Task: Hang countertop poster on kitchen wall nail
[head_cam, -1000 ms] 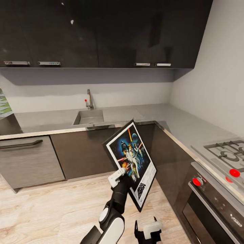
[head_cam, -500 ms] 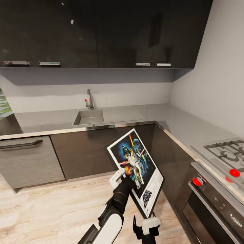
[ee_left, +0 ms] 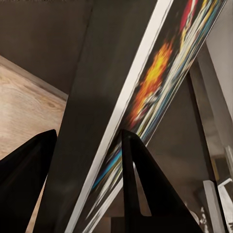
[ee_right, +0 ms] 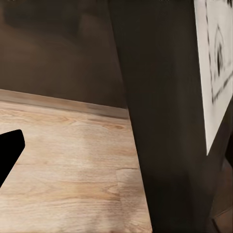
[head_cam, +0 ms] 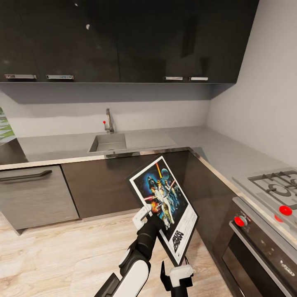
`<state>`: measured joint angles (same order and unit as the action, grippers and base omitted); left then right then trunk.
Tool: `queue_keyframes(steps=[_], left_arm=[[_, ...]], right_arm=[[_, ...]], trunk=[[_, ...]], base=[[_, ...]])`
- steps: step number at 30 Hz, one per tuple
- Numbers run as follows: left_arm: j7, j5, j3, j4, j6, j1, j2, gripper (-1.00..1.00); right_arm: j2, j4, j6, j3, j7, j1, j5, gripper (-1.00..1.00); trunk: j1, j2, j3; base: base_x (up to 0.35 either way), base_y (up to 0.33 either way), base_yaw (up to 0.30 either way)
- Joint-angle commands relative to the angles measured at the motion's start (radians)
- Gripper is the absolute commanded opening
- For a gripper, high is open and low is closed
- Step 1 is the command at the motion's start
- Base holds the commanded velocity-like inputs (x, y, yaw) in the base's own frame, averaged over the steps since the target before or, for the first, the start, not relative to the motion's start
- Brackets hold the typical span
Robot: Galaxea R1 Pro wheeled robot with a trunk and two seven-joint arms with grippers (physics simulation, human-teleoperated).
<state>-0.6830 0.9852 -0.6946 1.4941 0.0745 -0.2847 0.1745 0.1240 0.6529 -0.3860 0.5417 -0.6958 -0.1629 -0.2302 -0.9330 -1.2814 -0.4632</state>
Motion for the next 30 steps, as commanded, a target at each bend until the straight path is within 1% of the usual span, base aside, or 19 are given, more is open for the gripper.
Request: queue_keyframes(steps=[1,8,16,18,20,21,22,26,30], left_arm=[[-0.004,0.018,-0.002,0.000,0.008,-0.001,0.000,-1.00],[-0.004,0.018,-0.002,0.000,0.010,-0.001,0.000,-1.00],[-0.005,0.018,-0.002,0.022,0.010,-0.001,0.000,-1.00],[-0.006,0.005,-0.002,0.025,0.011,-0.001,0.000,-1.00],[-0.006,-0.016,-0.002,0.026,0.011,-0.001,0.000,-1.00],[-0.006,-0.030,-0.002,0.026,0.011,-0.001,0.000,-1.00],[-0.006,-0.060,-0.002,0.027,0.011,-0.001,0.000,-1.00],[-0.007,-0.117,-0.002,0.027,0.011,-0.001,0.000,-1.00],[-0.007,-0.126,-0.002,0.028,0.011,-0.001,0.000,-1.00]], right_arm=[[0.000,0.000,0.003,0.007,-0.008,-0.001,-0.018,1.00],[0.000,-0.002,0.004,0.009,-0.010,-0.001,-0.018,1.00],[0.000,-0.004,0.004,0.009,-0.010,-0.001,-0.018,1.00],[0.000,-0.004,0.004,0.009,-0.011,-0.001,-0.018,1.00],[0.000,-0.004,0.003,0.009,-0.011,-0.001,-0.018,1.00],[0.000,-0.004,0.004,0.009,-0.011,-0.001,-0.018,1.00],[0.000,-0.004,0.004,0.009,-0.011,-0.001,-0.018,1.00],[0.000,-0.004,0.004,0.009,-0.011,-0.001,-0.018,1.00],[0.000,-0.004,0.004,0.009,-0.011,-0.001,-0.018,1.00]], trunk=[[0.000,-0.001,-0.001],[0.000,-0.001,-0.001],[0.000,-0.001,-0.001],[0.000,-0.001,-0.001],[0.000,-0.001,-0.001],[0.000,-0.001,-0.001],[0.000,-0.001,-0.001],[0.000,-0.001,-0.001],[0.000,-0.001,-0.001]], base=[[0.000,0.000,0.000],[0.000,0.000,0.000],[0.000,0.000,0.000],[0.000,0.000,0.000],[0.000,0.000,0.000],[0.000,0.000,0.000],[0.000,0.000,0.000],[0.000,0.000,0.000],[0.000,0.000,0.000]])
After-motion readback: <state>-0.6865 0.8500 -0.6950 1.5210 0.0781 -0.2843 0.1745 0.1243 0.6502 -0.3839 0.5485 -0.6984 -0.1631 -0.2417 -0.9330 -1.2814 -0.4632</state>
